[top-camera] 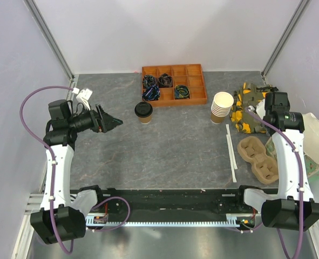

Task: Pack the takeout coffee

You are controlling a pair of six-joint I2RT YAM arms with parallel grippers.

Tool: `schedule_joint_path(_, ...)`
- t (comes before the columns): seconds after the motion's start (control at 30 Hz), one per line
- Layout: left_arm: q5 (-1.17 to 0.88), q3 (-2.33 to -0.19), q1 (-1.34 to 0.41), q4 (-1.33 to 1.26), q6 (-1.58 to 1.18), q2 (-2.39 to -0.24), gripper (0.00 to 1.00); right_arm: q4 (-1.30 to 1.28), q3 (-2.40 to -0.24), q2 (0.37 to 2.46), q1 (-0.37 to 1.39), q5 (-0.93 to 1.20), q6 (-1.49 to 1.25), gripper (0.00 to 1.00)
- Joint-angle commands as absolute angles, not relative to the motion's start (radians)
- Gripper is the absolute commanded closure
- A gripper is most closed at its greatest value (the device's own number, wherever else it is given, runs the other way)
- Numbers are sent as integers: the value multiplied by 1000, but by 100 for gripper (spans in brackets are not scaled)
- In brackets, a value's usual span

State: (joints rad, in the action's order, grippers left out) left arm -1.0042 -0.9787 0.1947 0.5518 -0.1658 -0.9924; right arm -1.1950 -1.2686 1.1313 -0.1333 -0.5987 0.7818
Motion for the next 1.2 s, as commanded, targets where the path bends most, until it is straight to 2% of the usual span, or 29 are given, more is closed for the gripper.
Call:
schedule_joint_path(0.0, -1037, -971, 195, 497, -198, -994, 13, -1193, -1310, 1109, -135, -656, 811, 100)
schedule_joint_path(0.2, -1037, -957, 196, 480, -210, -992, 13, -1152, -1371, 1094, -137, -713, 865, 100)
schedule_joint_path(0.57, -1042, -925, 193, 420, -261, -1002, 14, -1078, -1666, 1155, -74, -696, 923, 100)
schedule_joint_path(0.87, -1023, -931, 193, 400, -328, -979, 14, -1048, -1911, 1295, 348, -764, 896, 100)
schedule_joint_path(1.1, -989, -979, 195, 437, -327, -971, 14, -901, -1875, 1348, 863, -946, 986, 100)
schedule_joint_path(1.17, -968, -989, 195, 455, -328, -969, 14, -911, -1887, 1379, 940, -959, 983, 100)
